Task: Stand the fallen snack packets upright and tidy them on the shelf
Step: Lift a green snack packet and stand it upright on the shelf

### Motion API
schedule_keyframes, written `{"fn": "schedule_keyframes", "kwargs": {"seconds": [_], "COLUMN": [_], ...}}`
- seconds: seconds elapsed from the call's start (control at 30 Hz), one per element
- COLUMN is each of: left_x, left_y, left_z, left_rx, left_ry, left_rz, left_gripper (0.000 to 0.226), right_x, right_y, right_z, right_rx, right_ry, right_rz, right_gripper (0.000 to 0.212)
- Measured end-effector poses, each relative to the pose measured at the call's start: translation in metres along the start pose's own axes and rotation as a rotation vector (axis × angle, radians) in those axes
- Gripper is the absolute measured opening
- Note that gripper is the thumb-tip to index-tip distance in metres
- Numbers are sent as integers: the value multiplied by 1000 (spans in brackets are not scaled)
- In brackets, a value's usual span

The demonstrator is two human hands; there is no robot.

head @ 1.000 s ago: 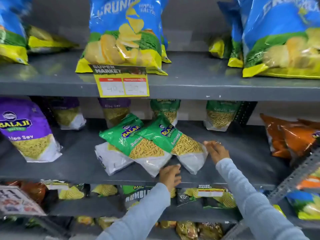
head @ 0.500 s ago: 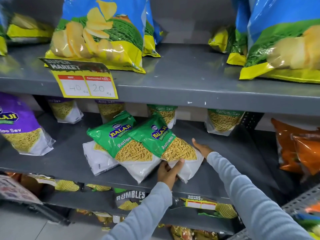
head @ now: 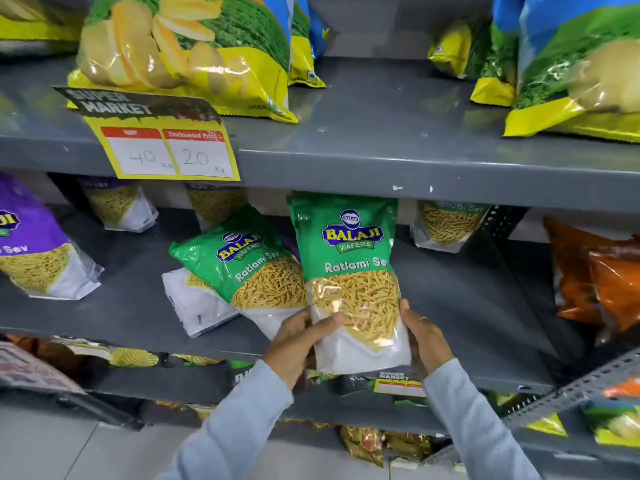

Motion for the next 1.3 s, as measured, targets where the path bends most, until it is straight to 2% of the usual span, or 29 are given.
{"fn": "schedule_keyframes", "kwargs": {"seconds": [0.1, 0.23, 0.27, 0.37, 0.43, 0.5, 0.7, 0.77, 0.8, 0.83, 0.9, 0.93, 1.03, 1.17, 1.3], "left_x": [14, 33, 38, 54, 60, 64, 60, 58, 57, 56, 53, 52, 45, 33, 5], "left_y": [13, 15, 14, 5, -2, -7, -12, -9, -8, -6, -4, -3, -1, 6, 5], "left_z": [12, 31, 32, 30, 32, 33, 37, 36, 34, 33, 29, 27, 22, 8, -18], "left_rx": [62, 114, 103, 92, 89, 97, 90, 79, 77, 78, 79, 71, 28, -28, -143], "left_ry": [-14, 11, -25, -180, -209, -206, -197, -204, -212, -221, -234, -237, -247, -283, -339], "left_rz": [-47, -38, -34, -7, 18, 36, 52, 46, 43, 39, 29, 27, 17, -53, -141], "left_gripper": [13, 21, 28, 67, 74, 75, 80, 82, 83, 81, 78, 77, 72, 55, 67], "right_x": [35, 70, 74, 83, 87, 91, 90, 90, 89, 87, 84, 83, 76, 64, 40], "right_y": [4, 8, 10, 22, 27, 30, 37, 34, 33, 32, 31, 30, 28, 22, 0], "right_z": [-11, -19, -18, -14, -12, -11, -11, -13, -13, -11, -6, -4, 2, 11, 38], "right_rx": [-32, -103, -121, -153, -156, -170, -172, -179, -167, -168, -166, -159, -115, -125, -76], "right_ry": [-75, -108, -88, -55, -62, -72, -64, -89, -92, -84, -65, -54, -40, -63, -52], "right_rz": [22, 86, 88, 70, 72, 81, 83, 116, 131, 139, 145, 151, 156, 149, 235], "right_gripper": [37, 18, 17, 23, 25, 22, 34, 56, 61, 52, 21, 18, 20, 23, 19]}}
Point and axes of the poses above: each hand's wrist, its own x-axis away from the middle knuckle, its own z-axis out of the back of the hand, y = z × x, the point moved 8 cm from there along -x, towards the middle knuckle, and after that the axes turned 3 degrees about -z, right-handed, at the moved point
